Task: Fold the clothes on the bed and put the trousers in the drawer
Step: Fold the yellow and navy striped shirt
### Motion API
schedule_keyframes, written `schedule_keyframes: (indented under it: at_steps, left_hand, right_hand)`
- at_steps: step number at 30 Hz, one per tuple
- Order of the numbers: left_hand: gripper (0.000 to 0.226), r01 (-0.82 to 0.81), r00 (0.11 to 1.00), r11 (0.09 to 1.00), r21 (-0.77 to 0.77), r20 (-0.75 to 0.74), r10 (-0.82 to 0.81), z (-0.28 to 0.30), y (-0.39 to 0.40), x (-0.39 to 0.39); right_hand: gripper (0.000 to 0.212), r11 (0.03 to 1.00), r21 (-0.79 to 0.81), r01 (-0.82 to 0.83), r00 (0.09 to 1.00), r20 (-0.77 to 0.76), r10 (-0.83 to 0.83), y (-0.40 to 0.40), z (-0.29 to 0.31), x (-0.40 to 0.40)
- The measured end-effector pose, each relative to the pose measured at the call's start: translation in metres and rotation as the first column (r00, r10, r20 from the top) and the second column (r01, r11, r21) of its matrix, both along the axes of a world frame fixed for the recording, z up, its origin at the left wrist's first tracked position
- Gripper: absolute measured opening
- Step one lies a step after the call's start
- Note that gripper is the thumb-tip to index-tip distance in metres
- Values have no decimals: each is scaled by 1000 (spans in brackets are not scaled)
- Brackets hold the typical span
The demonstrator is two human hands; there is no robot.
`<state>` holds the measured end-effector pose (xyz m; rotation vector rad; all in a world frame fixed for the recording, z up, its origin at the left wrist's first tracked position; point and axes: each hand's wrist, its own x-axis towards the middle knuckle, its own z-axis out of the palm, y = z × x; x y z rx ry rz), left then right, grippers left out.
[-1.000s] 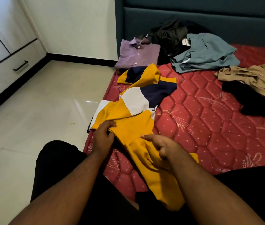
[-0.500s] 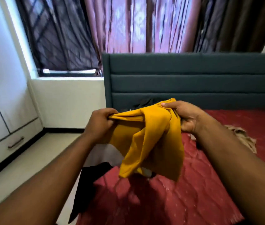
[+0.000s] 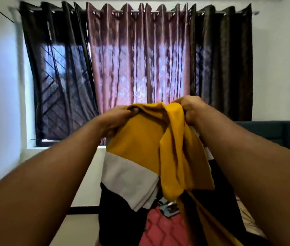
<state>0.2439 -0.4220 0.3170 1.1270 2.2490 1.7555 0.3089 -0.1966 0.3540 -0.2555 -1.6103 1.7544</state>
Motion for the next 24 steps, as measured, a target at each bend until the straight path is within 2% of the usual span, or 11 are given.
schedule_keyframes:
  at_steps: [2, 7, 9, 11, 13, 14, 15, 16, 18, 20, 24]
  left_hand:
    - [32, 74, 994, 997, 3, 77, -74, -13, 7, -5]
    - [14, -21, 994, 990, -141, -110, 5, -41, 15, -40]
    - [10, -161, 971, 946, -281, -215, 102, -52, 23, -57]
    - [15, -372, 904, 849, -374, -355, 240, -63, 37, -80]
    - [13, -526, 842, 762, -378, -360, 403, -77, 53, -101]
    - [5, -509, 861, 784, -357, -218, 460, -80, 62, -110]
    - [4, -464, 873, 833, -301, 3, 488, -80, 70, -117]
    - [13, -443, 857, 868, -226, 178, 484, -77, 79, -127]
    - [24, -430, 850, 902, -34, 321, 417, -55, 91, -151]
    - [23, -458, 880, 873, 171, 229, 416, -20, 98, -175]
    - [21, -466, 860, 814, 348, -39, 509, 43, 105, -190]
  right_hand:
    - [16, 999, -49, 0, 999, 32, 1, 13, 4, -2]
    - [19, 997, 9, -73, 950, 306, 67, 43, -31, -12]
    - [28, 991, -22, -133, 915, 381, 131, 53, -53, -26]
    - [32, 987, -56, -149, 883, 441, 158, 57, -70, -41]
    - [27, 988, -72, -140, 872, 464, 157, 61, -84, -62]
    - [21, 990, -50, -132, 882, 449, 141, 64, -85, -74]
    - [17, 992, -26, -126, 902, 412, 125, 66, -82, -82]
    - [19, 993, 5, -121, 917, 382, 110, 71, -78, -90]
    - [23, 994, 10, -110, 936, 337, 101, 81, -56, -105]
    - [23, 996, 8, -84, 940, 333, 77, 92, -23, -115]
    - [25, 995, 52, -82, 967, 245, 67, 101, 40, -111]
